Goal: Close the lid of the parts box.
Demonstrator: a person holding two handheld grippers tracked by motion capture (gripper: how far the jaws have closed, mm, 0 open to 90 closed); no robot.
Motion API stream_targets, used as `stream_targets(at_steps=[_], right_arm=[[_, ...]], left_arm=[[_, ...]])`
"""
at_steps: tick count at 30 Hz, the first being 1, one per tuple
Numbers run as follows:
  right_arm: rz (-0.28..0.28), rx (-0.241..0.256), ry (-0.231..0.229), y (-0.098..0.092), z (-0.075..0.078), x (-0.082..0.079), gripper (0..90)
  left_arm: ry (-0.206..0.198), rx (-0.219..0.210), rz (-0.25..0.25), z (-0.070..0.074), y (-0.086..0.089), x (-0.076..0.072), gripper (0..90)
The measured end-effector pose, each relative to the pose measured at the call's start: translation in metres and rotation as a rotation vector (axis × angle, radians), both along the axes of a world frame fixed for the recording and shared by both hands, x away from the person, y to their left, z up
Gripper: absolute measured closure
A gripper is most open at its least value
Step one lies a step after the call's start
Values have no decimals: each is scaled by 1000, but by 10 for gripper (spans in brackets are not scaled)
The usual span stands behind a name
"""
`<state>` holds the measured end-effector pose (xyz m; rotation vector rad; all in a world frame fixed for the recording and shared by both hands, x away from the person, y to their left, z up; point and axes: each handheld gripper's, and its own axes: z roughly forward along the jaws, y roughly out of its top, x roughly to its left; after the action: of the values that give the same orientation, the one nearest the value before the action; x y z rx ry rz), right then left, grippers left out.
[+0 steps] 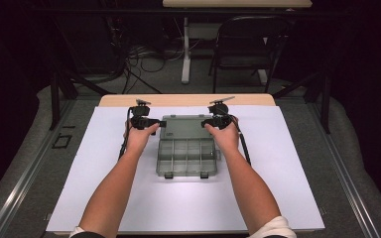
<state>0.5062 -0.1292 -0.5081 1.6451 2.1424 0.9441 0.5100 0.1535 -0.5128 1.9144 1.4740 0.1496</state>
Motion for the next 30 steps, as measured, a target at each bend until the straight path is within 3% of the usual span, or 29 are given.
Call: stream_targets(at_steps=[5,6,9,16,18,27,30], right_arm=[[27,3,33,1,-3,-2,464],[22,13,22,1,-5,-2,464],[14,36,47,-2,-7,-3,463],[17,44,80,-6,-10,-6,459],[26,32,102,-5,-9,-7,453],[16,19,99,-3,-11,-12,447],[13,13,119,-4,-13,-13,442]], left_arm=[[25,4,-19,-5,-8,-2,363],[30,3,-15,-6,-10,-2,364],[42,5,-13,-8,-13,-2,364],[61,4,-26,-11,-20,-5,372],[67,5,-30,-11,-22,-6,373],[75,41,-32,-12,-25,-11,366],[73,34,-22,-14,-26,-13,363]])
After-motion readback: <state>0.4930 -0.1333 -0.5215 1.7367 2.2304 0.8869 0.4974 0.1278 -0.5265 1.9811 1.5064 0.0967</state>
